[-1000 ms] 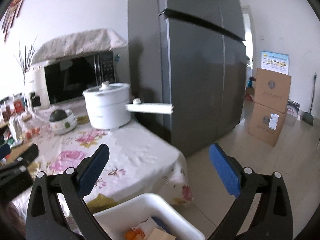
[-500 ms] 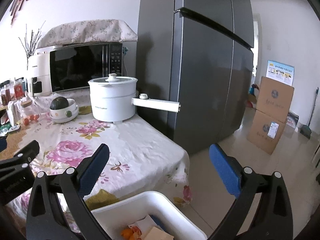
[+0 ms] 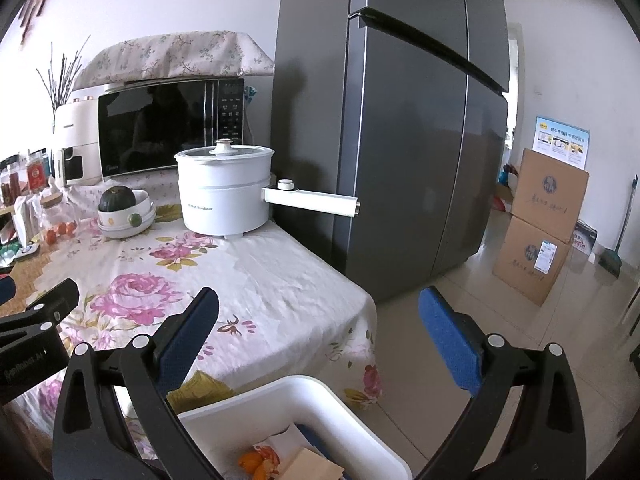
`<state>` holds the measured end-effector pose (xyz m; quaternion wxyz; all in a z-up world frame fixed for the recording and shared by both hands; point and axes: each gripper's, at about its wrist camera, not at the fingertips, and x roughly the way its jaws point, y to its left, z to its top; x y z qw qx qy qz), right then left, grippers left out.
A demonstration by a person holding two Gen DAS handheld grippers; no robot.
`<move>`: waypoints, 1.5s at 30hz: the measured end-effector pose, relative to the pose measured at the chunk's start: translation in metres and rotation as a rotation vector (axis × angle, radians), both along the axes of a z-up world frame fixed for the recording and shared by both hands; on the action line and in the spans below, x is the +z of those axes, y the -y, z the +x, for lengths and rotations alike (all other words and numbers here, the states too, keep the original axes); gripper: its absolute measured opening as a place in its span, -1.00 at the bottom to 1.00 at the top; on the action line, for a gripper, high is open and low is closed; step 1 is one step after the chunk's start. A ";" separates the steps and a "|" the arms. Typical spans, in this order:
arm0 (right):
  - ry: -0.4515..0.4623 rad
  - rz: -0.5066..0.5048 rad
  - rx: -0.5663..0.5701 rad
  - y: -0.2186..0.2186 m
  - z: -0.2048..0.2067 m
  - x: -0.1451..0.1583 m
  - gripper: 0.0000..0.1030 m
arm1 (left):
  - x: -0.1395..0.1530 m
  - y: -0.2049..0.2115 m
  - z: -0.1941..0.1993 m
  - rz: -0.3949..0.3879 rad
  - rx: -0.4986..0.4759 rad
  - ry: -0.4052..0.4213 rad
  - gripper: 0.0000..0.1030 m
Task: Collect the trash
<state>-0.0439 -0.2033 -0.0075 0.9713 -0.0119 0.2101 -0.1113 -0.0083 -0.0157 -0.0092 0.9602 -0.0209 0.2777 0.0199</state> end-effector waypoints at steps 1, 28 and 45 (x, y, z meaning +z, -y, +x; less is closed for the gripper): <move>-0.002 0.000 -0.001 0.000 0.000 0.000 0.86 | 0.000 0.000 0.000 0.001 0.000 0.001 0.89; -0.032 0.002 -0.002 -0.001 0.001 -0.008 0.86 | -0.005 0.000 0.002 -0.016 0.001 -0.023 0.89; -0.046 0.001 -0.004 0.000 0.002 -0.011 0.86 | -0.008 -0.005 0.005 -0.029 0.000 -0.046 0.89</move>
